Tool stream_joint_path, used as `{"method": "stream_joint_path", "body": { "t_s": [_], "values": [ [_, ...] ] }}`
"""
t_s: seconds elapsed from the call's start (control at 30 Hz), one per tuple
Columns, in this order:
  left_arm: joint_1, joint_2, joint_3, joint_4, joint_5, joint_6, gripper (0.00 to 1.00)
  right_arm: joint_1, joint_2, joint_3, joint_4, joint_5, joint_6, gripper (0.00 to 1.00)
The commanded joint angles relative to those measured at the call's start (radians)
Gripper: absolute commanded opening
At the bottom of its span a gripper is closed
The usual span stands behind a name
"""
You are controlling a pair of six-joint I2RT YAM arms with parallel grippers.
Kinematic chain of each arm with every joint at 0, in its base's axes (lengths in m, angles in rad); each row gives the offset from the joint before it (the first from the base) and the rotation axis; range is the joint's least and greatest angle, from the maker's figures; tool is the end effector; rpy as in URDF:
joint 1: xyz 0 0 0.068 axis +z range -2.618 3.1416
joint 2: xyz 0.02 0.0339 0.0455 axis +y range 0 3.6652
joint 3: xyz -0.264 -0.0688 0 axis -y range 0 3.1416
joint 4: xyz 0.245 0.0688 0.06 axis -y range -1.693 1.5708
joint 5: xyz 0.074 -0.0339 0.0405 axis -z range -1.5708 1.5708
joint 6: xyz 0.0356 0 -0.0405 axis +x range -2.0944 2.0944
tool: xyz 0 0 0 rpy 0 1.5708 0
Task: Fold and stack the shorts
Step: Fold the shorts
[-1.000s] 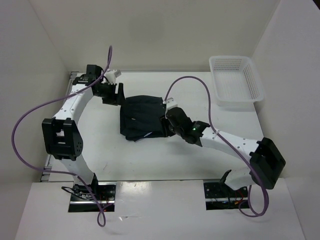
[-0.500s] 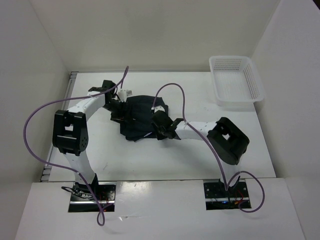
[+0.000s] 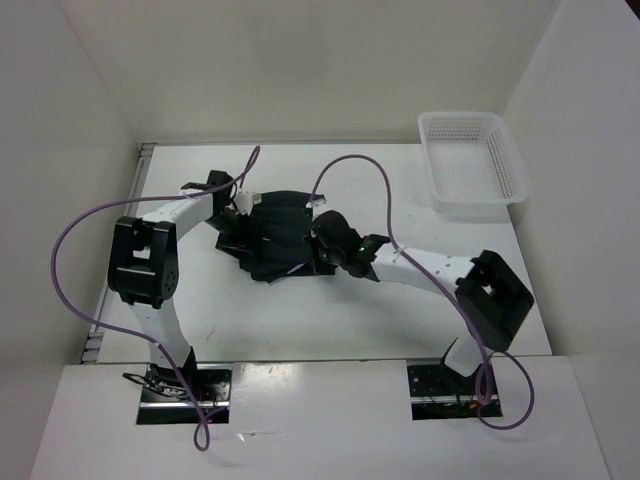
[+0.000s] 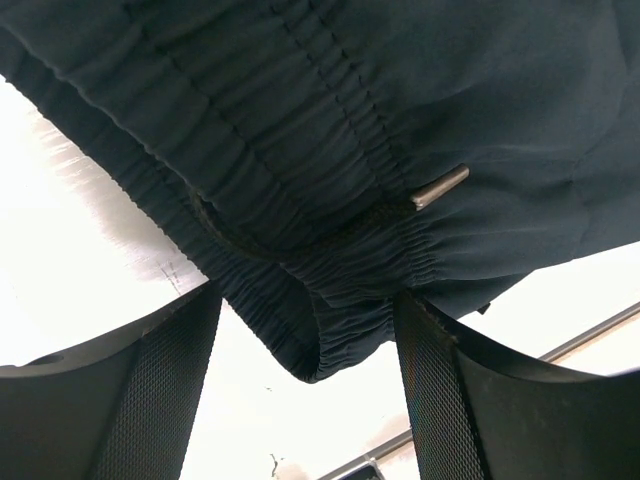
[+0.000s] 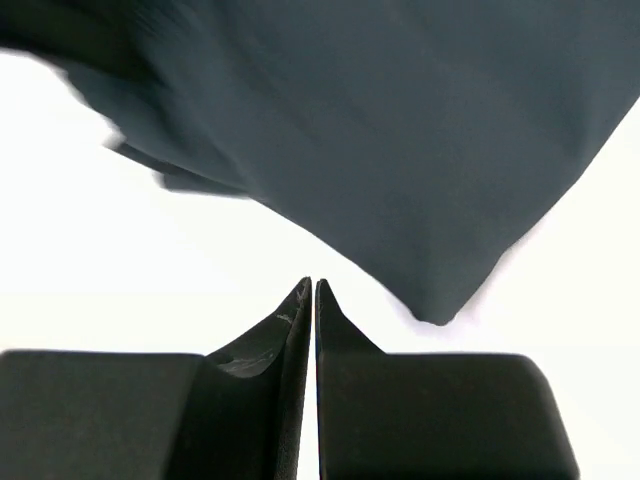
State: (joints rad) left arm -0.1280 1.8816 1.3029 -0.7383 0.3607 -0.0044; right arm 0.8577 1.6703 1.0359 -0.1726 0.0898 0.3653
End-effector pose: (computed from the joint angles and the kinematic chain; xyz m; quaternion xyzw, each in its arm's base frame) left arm 0.3610 -0.0591 0.1772 0.0829 0.9726 -0.1858 0.1125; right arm 0.2345 0.2663 0.2003 -0.2097 0.9031 0.1796 0.3288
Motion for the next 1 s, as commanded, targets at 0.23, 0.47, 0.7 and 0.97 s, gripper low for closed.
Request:
{"method": "stream_joint_path", "body": {
  "t_s": [0.23,0.47,0.7,0.97],
  "values": [
    [-0.004,-0.007,0.004,0.020,-0.005,0.004,0.77,0.010,0.159,0.254,-0.037,0.093,-0.052,0.02],
    [-0.004,-0.007,0.004,0.020,-0.005,0.004,0.77,0.010,0.295,0.300,-0.080,0.093,-0.025,0.01],
    [-0.004,0.002,0.004,0.020,0.004,0.004,0.77,0.010,0.315,0.224,-0.059,0.050,0.009,0.01],
    [-0.004,0.002,0.004,0.020,0.004,0.004,0.77,0.010,0.358,0.247,-0.041,0.050,0.038,0.01]
  ]
}}
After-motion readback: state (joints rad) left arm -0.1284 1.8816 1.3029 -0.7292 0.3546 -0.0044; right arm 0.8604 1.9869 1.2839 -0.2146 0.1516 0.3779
